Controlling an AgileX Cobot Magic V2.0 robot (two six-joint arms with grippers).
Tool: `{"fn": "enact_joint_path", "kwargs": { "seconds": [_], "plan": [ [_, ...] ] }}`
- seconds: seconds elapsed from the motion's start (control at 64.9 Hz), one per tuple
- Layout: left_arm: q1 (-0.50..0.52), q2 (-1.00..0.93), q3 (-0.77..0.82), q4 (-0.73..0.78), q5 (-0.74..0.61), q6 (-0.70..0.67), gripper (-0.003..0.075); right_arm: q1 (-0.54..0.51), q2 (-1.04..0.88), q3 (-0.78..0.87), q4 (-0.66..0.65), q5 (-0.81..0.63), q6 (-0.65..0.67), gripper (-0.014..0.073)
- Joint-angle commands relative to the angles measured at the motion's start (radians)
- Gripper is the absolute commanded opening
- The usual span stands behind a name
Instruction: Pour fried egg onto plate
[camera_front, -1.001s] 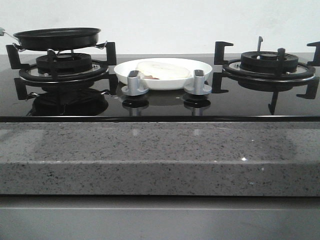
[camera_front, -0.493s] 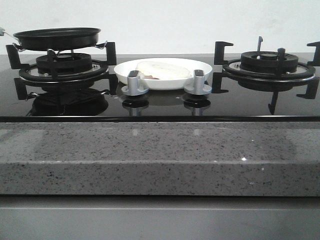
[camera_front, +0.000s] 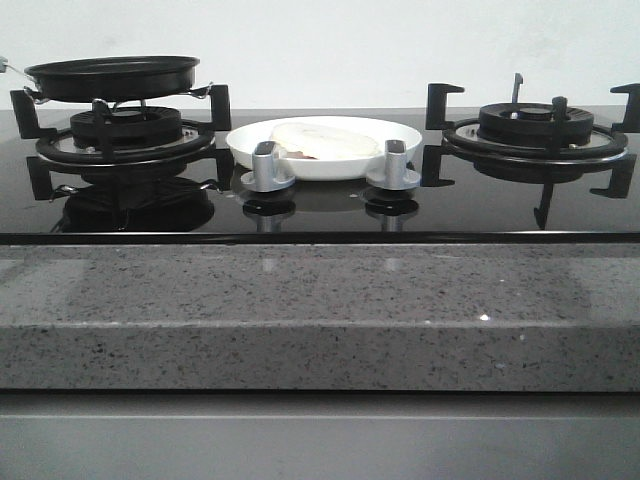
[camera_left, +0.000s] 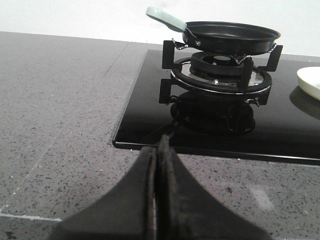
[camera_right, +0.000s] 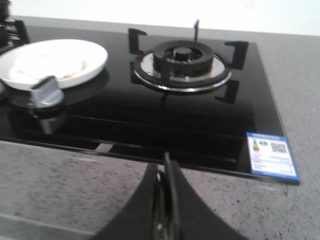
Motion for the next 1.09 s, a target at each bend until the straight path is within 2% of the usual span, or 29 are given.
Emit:
{"fn": "enact_joint_path", "kwargs": {
  "seconds": [0.0, 0.154, 0.308, 0.539, 0.739, 1.078],
  "plan": [
    [0.003, -0.018, 0.005, -0.011, -0.088, -0.007, -0.0019, -0.045, -0.005, 0.048, -0.018, -0.181, -0.001, -0.0060],
    [0.003, -0.018, 0.005, -0.011, -0.088, -0.007, -0.0019, -0.120, -0.036, 0.176, -0.018, -0.300, -0.001, -0.0060],
    [0.003, -0.018, 0.005, -0.011, -0.088, -0.007, -0.0019, -0.133, -0.049, 0.266, -0.024, -0.316, -0.001, -0.0060],
    [0.003, -0.018, 0.005, -0.011, -0.088, -0.007, -0.0019, -0.133, -0.065, 0.263, -0.030, -0.296, -0.001, -0.0060],
    [0.003, -0.018, 0.005, -0.011, -0.088, -0.007, -0.0019, -0.134, -0.164, 0.264, -0.031, -0.289, -0.001, -0.0060],
    [0.003, -0.016, 0.005, -0.011, -0.088, -0.007, -0.0019, -0.134, -0.162, 0.264, -0.032, -0.292, -0.001, -0.0060]
  ]
}}
